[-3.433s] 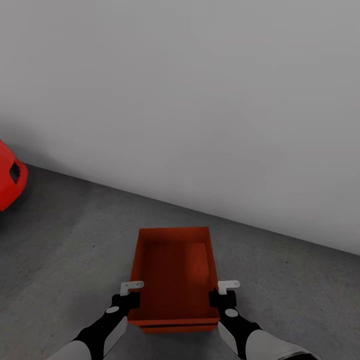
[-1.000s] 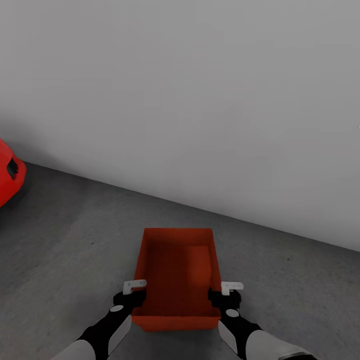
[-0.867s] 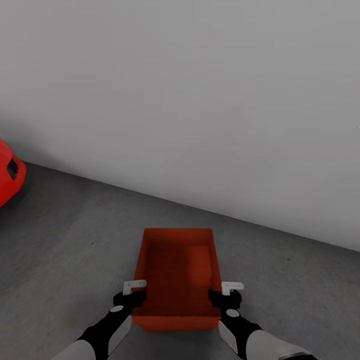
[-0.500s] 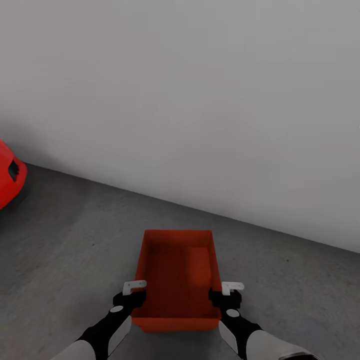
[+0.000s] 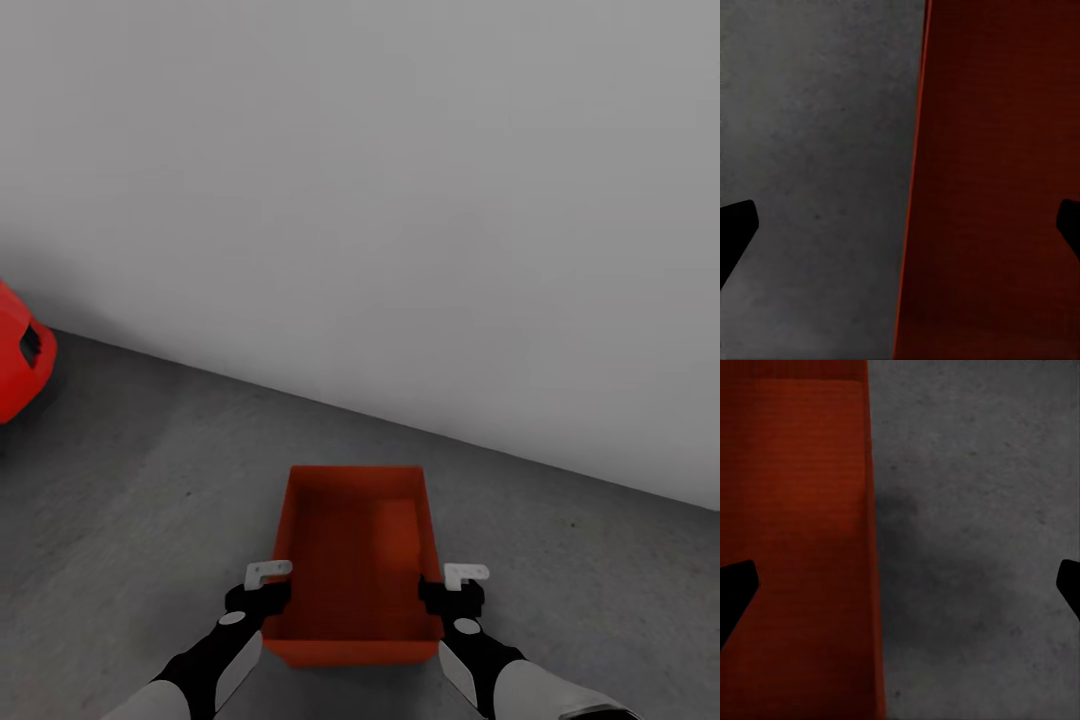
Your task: Move the two storage containers from the living room to the garage. In the garage, place one container on the floor and stack the other container on top of it (either order is fine).
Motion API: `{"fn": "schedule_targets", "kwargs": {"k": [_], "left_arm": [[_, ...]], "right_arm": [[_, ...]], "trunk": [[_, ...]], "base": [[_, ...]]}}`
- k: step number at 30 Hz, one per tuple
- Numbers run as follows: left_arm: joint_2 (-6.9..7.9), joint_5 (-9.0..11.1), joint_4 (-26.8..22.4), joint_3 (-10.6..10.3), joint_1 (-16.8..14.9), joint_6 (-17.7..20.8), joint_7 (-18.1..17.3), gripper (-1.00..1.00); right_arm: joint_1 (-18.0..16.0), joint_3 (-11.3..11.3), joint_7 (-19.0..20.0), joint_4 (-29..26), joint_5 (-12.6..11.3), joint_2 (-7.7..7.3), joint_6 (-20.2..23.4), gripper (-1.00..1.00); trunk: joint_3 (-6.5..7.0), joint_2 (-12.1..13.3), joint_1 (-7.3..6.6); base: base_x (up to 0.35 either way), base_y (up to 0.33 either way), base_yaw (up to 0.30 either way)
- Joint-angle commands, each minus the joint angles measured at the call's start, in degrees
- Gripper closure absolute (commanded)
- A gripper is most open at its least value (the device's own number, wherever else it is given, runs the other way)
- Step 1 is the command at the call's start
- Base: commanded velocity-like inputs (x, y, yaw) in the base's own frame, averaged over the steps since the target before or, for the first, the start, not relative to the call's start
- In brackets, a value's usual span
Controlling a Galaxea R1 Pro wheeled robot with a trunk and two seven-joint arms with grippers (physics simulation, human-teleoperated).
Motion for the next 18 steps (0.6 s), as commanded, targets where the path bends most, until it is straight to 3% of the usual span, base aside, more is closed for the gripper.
{"fn": "schedule_targets", "kwargs": {"k": [1,18], "left_arm": [[0.04,0.5,0.0,-0.5,0.0,-0.2,0.4,-1.00],[0.11,0.5,-0.3,-0.5,0.0,-0.3,0.4,-1.00]], "right_arm": [[0.0,0.5,-0.2,0.1,-0.3,0.00,-0.1,-1.00],[0.0,0.5,0.2,0.1,-0.2,-0.10,-0.1,-1.00]], "trunk": [[0.14,0.4,-0.23],[3.20,7.2,-3.96]], "base": [[0.000,0.000,0.000],[0.000,0.000,0.000]]}}
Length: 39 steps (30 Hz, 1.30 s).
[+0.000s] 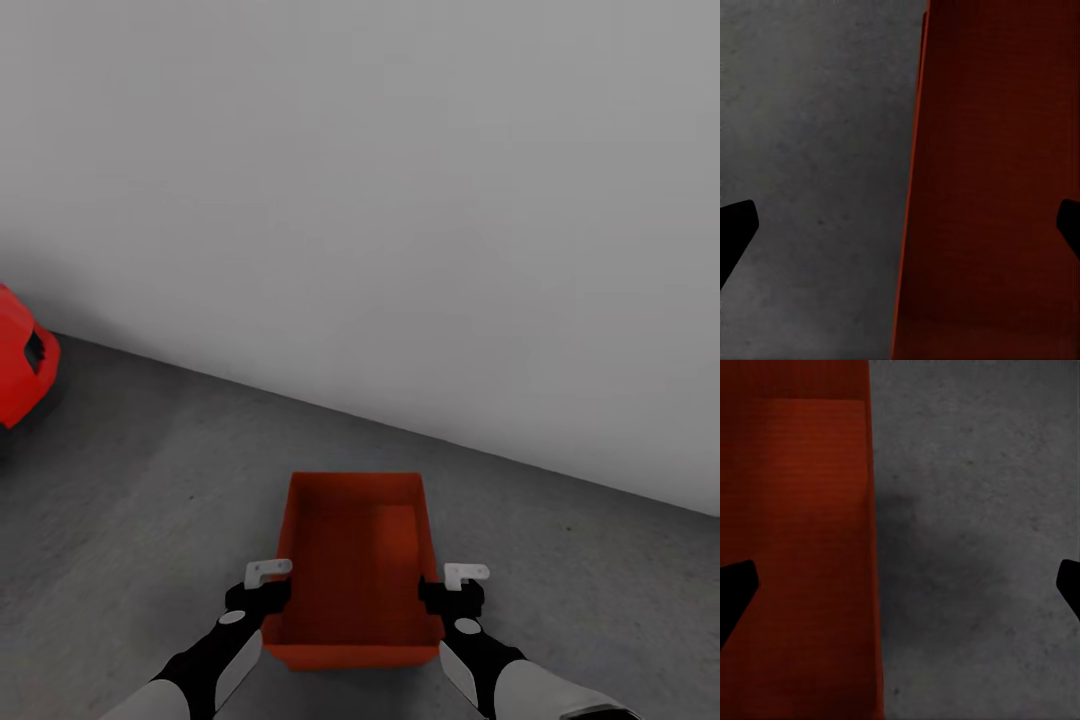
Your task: Move the two storage containers from the living room to the garage. In the garage, place one container on the floor and stack the other container on top of it (either order is fine).
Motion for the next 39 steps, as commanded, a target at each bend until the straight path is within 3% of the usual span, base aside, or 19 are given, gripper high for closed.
{"fn": "schedule_targets", "kwargs": {"k": [1,39], "left_arm": [[0.04,0.5,0.0,-0.5,0.0,-0.2,0.4,-1.00],[0.07,0.5,-0.4,-0.6,0.0,-0.2,0.4,-1.00]], "right_arm": [[0.0,0.5,-0.3,0.1,-0.3,0.01,-0.1,-1.00],[0.0,0.5,-0.2,0.1,-0.3,0.01,-0.1,-1.00]], "trunk": [[0.14,0.4,-0.23],[6.79,15.2,-8.36]], "base": [[0.000,0.000,0.000],[0.000,0.000,0.000]]}}
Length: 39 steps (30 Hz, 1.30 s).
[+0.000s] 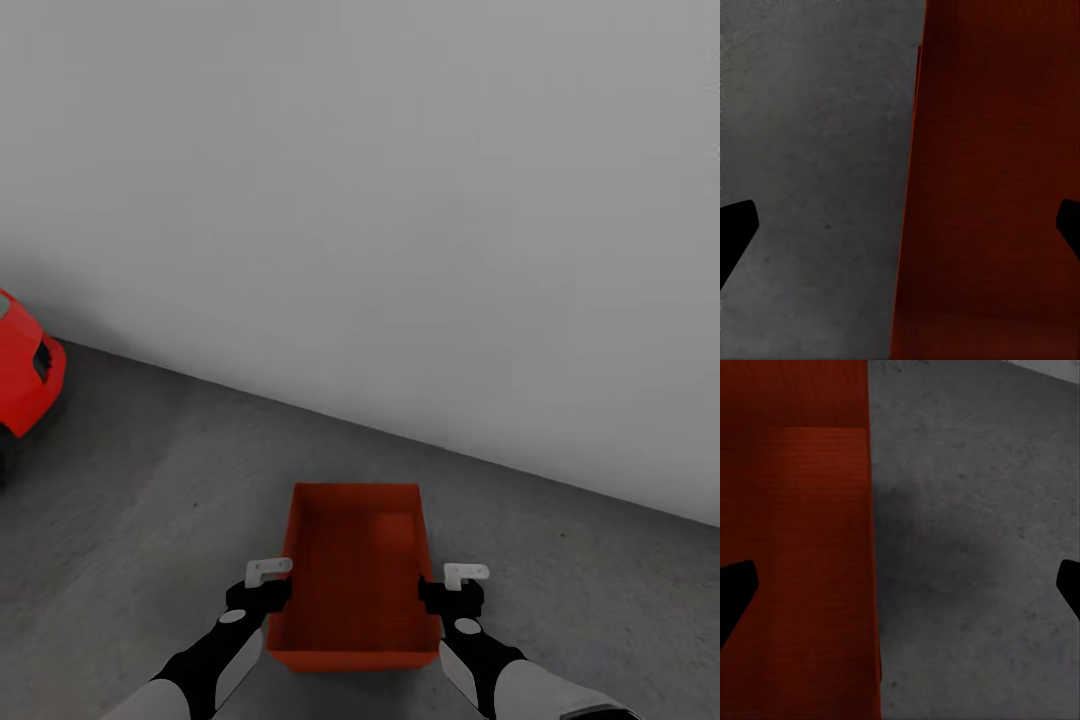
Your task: Move the two storage containers from the living room to the garage. In the garage, place one container on the floor and stack the other container on top of it (either order is fine).
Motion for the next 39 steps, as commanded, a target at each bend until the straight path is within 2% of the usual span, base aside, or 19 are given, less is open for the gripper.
{"fn": "schedule_targets", "kwargs": {"k": [1,14,39], "left_arm": [[0.04,0.5,0.0,-0.5,0.0,-0.2,0.4,-1.00],[-0.12,0.8,0.8,-0.3,0.0,0.5,0.5,-1.00],[-0.05,1.2,0.9,-0.3,0.0,0.8,0.5,-1.00]], "right_arm": [[0.0,0.5,-0.3,0.1,-0.2,0.01,-0.1,-1.00],[0.0,0.5,-0.4,0.1,-0.2,0.01,-0.2,-1.00],[0.0,0.5,-0.3,0.1,-0.3,0.01,-0.1,-1.00]], "trunk": [[-0.04,0.0,0.00],[-0.04,0.0,0.00],[-0.04,0.0,0.00]], "base": [[0.000,0.000,0.000],[-0.036,0.000,0.000],[-0.334,0.000,0.000]]}}
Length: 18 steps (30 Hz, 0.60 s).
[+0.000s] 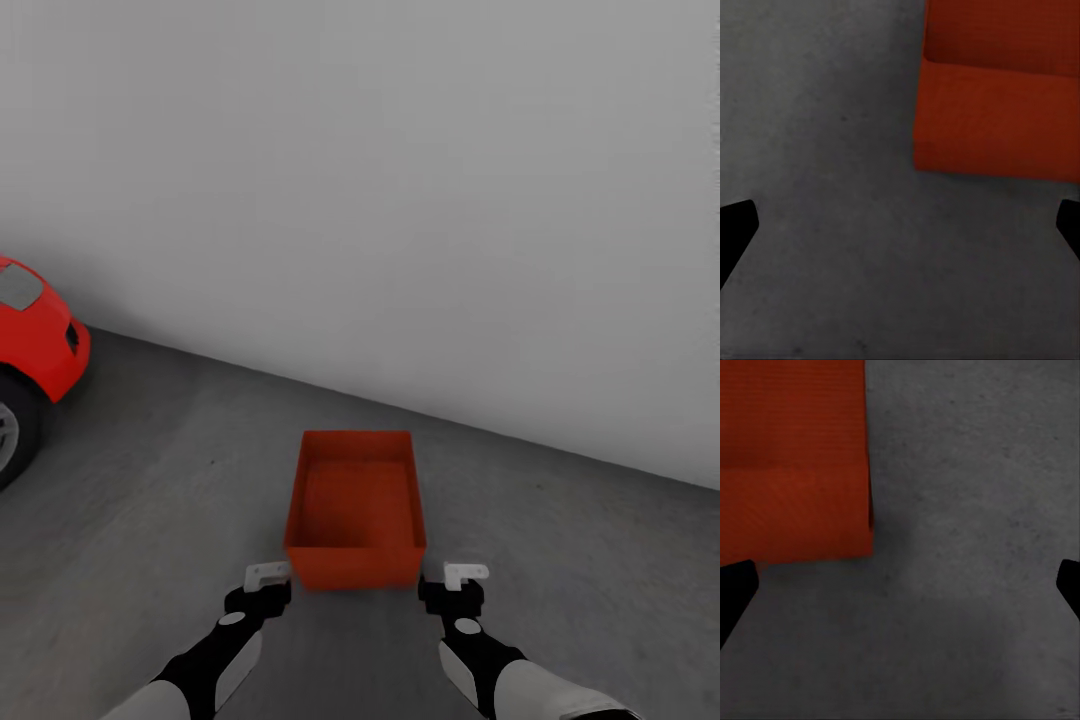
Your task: Move the two storage containers from the living room to the garage. In the garage, place one container on the floor and stack the other container on top of it (either order is fine).
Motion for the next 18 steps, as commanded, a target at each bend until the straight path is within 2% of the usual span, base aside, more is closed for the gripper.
{"fn": "schedule_targets", "kwargs": {"k": [1,4,9,11,13,15,18], "left_arm": [[0.05,0.5,0.0,-0.5,0.0,-0.1,0.4,-1.00],[0.08,0.5,0.0,-0.4,0.0,-0.2,0.4,-1.00],[0.43,0.6,0.2,-0.5,0.0,-0.5,0.3,-1.00],[0.74,0.7,1.2,-0.5,0.0,-0.5,0.1,-1.00],[1.00,0.6,4.5,-0.6,0.0,-0.6,-0.1,-1.00],[1.19,0.6,7.3,-0.6,0.0,-0.5,-0.2,-1.00],[2.90,0.7,14.8,-0.6,0.0,-0.7,-0.5,-1.00]], "right_arm": [[0.0,0.5,-0.3,0.1,-0.3,0.01,-0.1,-1.00],[0.0,0.5,-0.3,0.1,-0.2,0.01,-0.1,-1.00],[0.0,0.4,-0.6,0.1,-0.2,-0.13,-0.1,-1.00],[0.0,0.4,-0.5,0.5,-0.2,-1.28,-0.1,-1.00],[0.0,0.5,-0.5,3.2,-0.1,-3.82,-0.1,-1.00],[-0.1,0.5,-0.6,5.1,-0.1,-5.14,-0.1,-1.00],[-0.6,0.6,-0.3,6.6,0.1,-8.69,1.8,-1.00]], "trunk": [[-0.04,0.0,-0.04],[-0.04,0.0,-0.04],[-0.04,0.0,-0.04],[-0.04,0.0,-0.04],[-0.04,0.0,-0.04],[-0.04,0.0,-0.04],[-0.04,0.0,-0.04]], "base": [[-0.344,0.000,0.000],[-0.257,0.000,0.000],[-0.073,0.000,0.000],[-0.020,0.000,0.000],[-0.009,0.000,0.000],[-0.004,0.000,0.000],[-0.001,0.000,0.000]]}}
